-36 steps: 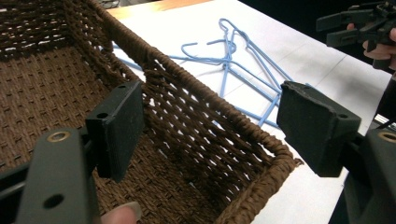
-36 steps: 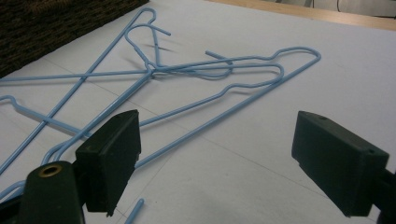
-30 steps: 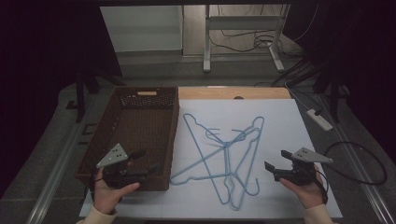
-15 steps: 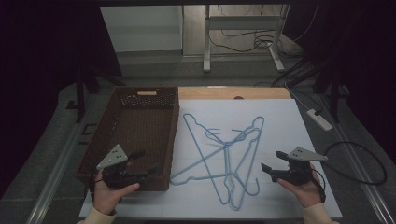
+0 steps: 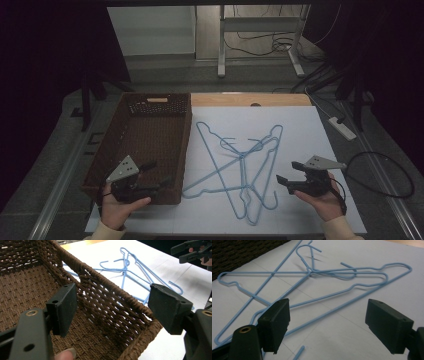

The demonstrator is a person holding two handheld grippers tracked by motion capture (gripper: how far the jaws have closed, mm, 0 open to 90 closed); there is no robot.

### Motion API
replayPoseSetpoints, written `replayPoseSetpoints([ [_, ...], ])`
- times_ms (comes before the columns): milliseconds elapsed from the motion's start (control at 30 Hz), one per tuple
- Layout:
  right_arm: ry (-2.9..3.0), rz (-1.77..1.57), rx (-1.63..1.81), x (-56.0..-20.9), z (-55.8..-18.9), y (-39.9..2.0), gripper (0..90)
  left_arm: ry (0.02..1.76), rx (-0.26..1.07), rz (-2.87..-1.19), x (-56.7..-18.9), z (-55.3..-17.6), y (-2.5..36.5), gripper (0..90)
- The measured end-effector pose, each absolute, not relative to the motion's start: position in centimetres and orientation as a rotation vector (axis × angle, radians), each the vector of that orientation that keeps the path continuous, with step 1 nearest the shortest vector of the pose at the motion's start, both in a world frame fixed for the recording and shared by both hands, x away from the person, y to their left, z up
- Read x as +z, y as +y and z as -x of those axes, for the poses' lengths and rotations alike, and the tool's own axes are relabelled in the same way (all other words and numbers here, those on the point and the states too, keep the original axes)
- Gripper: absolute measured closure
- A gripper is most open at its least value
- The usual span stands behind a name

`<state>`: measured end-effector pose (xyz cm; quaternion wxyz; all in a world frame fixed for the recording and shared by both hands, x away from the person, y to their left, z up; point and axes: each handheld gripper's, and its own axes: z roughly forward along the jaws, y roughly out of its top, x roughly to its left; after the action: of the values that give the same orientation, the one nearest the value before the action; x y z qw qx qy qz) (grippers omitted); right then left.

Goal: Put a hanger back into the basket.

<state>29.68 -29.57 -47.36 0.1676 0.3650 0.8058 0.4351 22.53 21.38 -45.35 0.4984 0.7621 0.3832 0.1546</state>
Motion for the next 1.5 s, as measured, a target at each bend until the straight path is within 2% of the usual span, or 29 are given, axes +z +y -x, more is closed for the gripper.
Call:
replayPoseSetpoints([
  [633,2.494,-0.950,1.111,-45.3,-35.2,-23.8,23.3,0.916,0.362,-1.861,-45.5,-22.9,20.9,25.2],
  [1000,2.602,-0.914,1.022,-46.3,-38.3,-20.4,24.1,0.919,0.361,-1.861,-45.5,-23.0,21.0,25.2],
  [1500,2.742,-0.790,0.886,-47.3,-41.4,-15.1,32.3,0.920,0.364,-1.862,-45.5,-23.0,21.1,25.2],
])
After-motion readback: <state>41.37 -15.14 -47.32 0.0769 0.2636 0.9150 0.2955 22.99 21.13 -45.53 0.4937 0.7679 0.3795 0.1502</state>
